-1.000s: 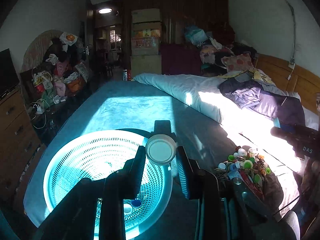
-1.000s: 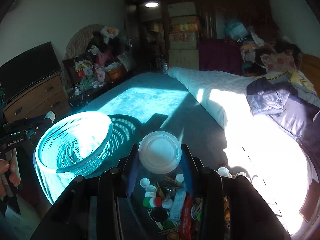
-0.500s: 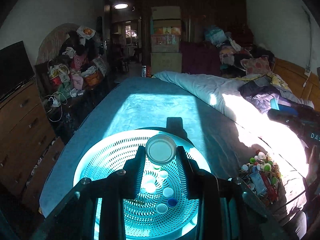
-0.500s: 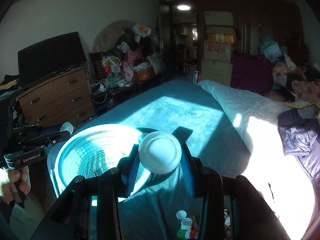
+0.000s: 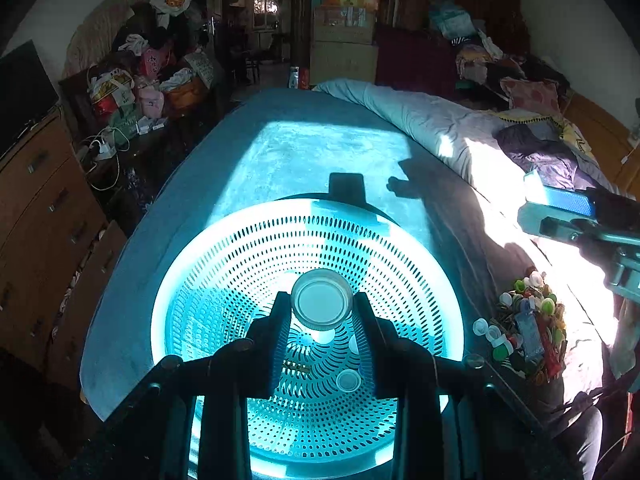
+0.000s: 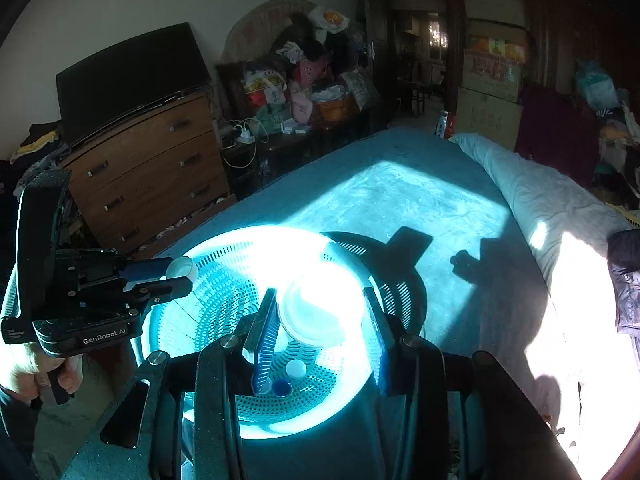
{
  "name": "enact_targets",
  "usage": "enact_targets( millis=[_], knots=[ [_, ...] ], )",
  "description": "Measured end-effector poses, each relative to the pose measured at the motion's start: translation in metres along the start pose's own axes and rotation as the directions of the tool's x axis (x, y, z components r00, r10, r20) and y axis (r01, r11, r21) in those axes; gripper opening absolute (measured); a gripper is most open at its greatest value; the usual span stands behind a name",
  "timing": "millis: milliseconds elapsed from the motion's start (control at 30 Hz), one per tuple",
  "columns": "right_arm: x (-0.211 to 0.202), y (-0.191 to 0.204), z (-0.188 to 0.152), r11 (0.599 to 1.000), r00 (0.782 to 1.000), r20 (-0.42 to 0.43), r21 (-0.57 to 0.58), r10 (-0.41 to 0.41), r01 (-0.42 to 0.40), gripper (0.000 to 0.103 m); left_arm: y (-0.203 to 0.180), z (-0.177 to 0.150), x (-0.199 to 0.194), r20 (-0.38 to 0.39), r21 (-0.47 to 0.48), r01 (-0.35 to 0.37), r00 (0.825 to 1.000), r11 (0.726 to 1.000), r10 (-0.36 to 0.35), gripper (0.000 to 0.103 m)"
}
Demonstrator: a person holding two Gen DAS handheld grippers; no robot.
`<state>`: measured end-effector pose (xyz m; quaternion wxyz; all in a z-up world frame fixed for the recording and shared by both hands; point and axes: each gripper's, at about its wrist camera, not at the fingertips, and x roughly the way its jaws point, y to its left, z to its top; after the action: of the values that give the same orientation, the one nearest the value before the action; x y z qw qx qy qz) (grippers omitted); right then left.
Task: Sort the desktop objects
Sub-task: 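Carry both held caps over the teal basket, then open both grippers to drop the caps into the basket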
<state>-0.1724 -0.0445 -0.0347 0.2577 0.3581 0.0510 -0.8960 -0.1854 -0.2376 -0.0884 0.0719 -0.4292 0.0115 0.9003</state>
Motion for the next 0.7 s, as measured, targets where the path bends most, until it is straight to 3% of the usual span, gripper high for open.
enact_targets(
  millis=[200, 700],
  knots=[
    [0.034, 0.011, 0.005, 0.997, 0.993, -0.090, 0.021, 0.075, -0.073, 0.038, 0.004, 0.003, 0.013, -0.037, 0.005, -0.003, 0.999, 1.000, 0.004, 0.032],
    [0.058, 0.022, 0.006, 0.995, 0.986, -0.137, 0.010, 0.097, -0.097, 0.038, 0.008, 0.005, 0.031, -0.068, 0.004, 0.004, 0.998, 1.000, -0.003, 0.032]
  ],
)
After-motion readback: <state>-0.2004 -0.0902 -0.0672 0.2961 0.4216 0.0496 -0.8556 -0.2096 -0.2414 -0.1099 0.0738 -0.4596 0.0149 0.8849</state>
